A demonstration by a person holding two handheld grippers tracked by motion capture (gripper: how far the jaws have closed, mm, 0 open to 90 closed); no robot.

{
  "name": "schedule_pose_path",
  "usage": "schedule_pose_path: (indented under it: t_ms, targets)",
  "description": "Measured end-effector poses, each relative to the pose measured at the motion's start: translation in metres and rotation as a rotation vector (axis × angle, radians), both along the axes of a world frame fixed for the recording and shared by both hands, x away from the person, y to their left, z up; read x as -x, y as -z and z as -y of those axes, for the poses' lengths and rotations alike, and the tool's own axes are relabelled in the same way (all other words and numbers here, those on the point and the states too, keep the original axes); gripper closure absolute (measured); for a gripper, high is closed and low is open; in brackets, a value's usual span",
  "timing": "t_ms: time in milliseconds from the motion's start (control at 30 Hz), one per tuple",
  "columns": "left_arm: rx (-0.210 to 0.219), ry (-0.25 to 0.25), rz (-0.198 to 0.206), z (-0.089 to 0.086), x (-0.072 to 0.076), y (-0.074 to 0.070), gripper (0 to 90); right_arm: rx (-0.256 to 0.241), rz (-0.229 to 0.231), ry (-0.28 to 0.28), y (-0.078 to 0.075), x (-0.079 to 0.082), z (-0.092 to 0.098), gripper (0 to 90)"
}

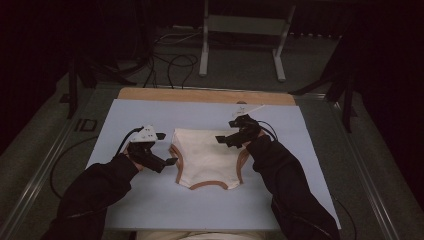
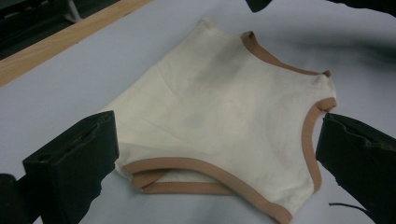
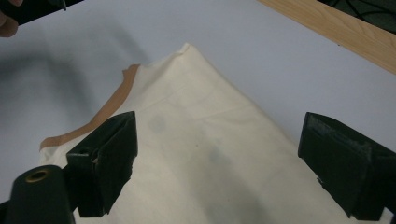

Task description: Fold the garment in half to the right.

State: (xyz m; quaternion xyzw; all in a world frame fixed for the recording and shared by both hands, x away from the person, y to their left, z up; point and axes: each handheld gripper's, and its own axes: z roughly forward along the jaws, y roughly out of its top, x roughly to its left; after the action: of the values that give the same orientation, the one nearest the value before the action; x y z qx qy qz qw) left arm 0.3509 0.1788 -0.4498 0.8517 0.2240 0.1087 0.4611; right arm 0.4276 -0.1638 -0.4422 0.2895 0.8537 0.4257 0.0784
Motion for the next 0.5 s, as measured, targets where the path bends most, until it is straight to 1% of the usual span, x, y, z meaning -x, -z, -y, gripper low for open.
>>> schedule_pose_path:
  t_ms: [33, 67, 133, 233, 333, 500]
  targets:
    - [0.002, 0.023, 0.001, 0.001, 0.004, 0.001, 0.2, -0.001, -0.003, -0.004, -0.001, 0.0, -0.002, 11.9]
    - [-0.004, 0.036, 0.0, 0.001, 0.005, 0.001, 0.2, -0.012, -0.013, -0.019, -0.001, 0.0, -0.007, 11.6]
    - [-0.018, 0.051, 0.002, 0.001, 0.007, 0.002, 0.2, -0.013, -0.015, -0.023, -0.001, 0.0, -0.009, 11.6]
    - [-0.039, 0.067, 0.005, 0.003, 0.011, 0.005, 0.2, -0.024, -0.025, -0.044, 0.001, -0.001, -0.016, 11.2]
    - [-0.046, 0.085, 0.005, 0.006, 0.015, 0.009, 0.2, -0.022, -0.029, -0.052, 0.001, -0.001, -0.02, 10.9]
    - [-0.089, 0.115, 0.004, 0.013, 0.02, 0.015, 0.7, -0.016, -0.027, -0.068, 0.003, -0.002, -0.028, 10.8]
